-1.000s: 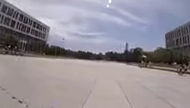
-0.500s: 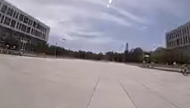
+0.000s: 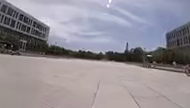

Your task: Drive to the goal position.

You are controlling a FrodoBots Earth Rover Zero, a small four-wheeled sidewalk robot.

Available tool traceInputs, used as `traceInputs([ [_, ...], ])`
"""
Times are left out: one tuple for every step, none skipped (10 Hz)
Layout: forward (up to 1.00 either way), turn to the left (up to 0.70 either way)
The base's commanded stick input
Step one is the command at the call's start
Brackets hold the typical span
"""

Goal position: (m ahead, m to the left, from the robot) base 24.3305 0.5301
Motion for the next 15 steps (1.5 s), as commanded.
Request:
traceInputs([
  [0.7,0.0],
  [0.7,0.0],
  [0.7,0.0],
  [0.7,0.0],
  [0.7,0.0],
  [0.7,0.0],
  [0.7,0.02],
  [0.7,0.16],
  [0.7,0.27],
  [0.7,0.35],
  [0.7,0.25],
  [0.7,0.01],
  [0.7,0.0],
  [0.7,0.0],
  [0.7,0.0],
])
